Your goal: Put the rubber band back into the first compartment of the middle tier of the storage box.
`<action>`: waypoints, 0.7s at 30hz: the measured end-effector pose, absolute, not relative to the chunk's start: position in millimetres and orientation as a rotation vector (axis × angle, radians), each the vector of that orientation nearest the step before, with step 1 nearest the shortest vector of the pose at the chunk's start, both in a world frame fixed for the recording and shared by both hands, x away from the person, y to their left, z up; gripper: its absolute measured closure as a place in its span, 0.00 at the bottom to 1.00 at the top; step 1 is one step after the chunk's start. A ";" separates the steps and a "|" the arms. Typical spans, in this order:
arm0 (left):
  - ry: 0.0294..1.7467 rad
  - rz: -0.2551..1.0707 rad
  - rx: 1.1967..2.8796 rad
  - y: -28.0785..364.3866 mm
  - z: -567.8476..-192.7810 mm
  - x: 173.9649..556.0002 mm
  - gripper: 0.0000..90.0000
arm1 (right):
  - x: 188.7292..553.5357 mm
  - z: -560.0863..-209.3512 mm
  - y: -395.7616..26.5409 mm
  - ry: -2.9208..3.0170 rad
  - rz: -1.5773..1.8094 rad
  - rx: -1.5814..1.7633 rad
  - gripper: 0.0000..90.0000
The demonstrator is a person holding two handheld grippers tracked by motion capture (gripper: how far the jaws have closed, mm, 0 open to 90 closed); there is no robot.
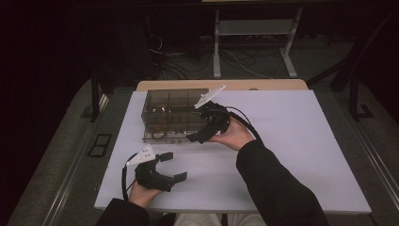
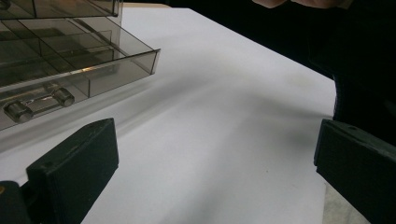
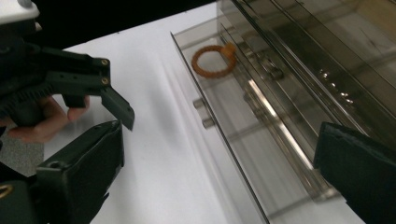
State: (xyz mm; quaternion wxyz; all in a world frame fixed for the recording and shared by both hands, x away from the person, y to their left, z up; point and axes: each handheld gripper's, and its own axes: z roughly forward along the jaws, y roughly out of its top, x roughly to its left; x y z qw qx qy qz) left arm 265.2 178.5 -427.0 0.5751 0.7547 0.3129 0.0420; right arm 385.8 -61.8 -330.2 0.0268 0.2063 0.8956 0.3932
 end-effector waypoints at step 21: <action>0.738 0.101 1.770 178.2 -427.6 265.8 0.00 | 363.0 -339.0 -139.8 2.674 1.260 0.826 0.01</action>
